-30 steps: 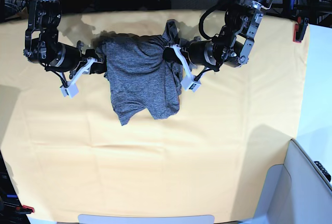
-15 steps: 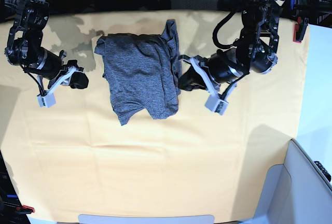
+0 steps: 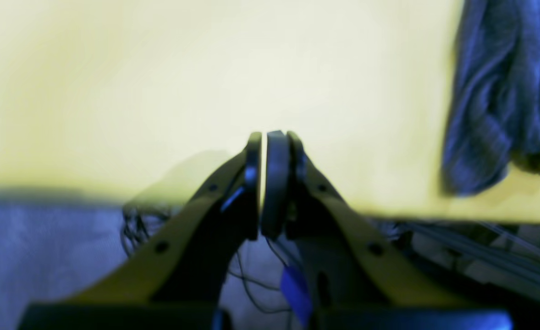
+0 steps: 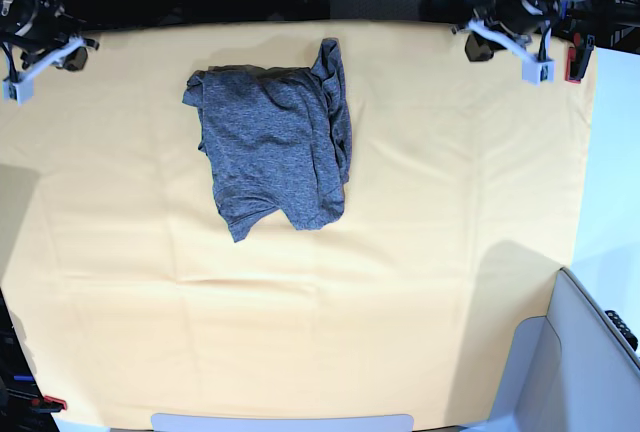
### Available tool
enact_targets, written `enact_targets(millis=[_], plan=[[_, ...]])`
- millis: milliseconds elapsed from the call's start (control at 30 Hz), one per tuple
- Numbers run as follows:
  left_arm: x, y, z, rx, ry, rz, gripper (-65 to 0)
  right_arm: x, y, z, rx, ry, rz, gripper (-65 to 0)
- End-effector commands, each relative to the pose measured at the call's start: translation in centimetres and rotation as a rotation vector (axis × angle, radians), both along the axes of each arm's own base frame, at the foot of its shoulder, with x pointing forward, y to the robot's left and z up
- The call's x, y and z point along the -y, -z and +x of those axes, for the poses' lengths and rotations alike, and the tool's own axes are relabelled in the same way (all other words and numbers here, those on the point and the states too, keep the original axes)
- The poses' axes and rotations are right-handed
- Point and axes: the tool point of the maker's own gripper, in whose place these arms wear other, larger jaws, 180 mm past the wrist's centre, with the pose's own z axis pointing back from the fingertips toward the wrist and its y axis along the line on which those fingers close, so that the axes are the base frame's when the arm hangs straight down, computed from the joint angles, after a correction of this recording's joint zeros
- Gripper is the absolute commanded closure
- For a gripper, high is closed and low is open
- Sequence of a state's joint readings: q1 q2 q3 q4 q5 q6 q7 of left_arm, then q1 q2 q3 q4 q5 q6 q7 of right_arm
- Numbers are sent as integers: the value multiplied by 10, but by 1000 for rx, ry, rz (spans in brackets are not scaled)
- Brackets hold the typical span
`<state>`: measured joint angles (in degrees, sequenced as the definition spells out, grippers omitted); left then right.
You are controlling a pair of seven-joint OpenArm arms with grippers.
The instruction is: Fold the T-shirt properly
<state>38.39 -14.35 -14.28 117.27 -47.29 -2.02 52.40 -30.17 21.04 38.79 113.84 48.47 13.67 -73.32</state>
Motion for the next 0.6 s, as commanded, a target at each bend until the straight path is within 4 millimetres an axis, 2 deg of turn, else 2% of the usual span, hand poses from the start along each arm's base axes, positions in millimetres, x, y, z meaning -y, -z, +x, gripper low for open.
enact_targets(millis=[0, 100, 167, 267, 367, 467, 567], plan=[[-5, -5, -3, 25, -8, 14, -4, 3, -6, 0, 13, -18, -27, -90], [-6, 14, -37, -72, -23, 7, -4, 13, 11, -31, -95, 0, -95, -90], [-10, 38, -60, -166, -44, -6, -4, 13, 25, -50, -165, 19, -137, -90], [-27, 84, -104, -327, -127, -16, -4, 9, 54, -77, -285, 27, -219, -90], [-39, 135, -137, -431, -228, -15, -5, -9, 107, -98, -375, -53, -268, -90], [-43, 181, -173, -519, -299, 11, -5, -39, 173, -119, -426, -243, -273, -90], [-37, 213, -175, -525, -295, 52, -5, -70, 237, -149, -463, -451, -245, -90]])
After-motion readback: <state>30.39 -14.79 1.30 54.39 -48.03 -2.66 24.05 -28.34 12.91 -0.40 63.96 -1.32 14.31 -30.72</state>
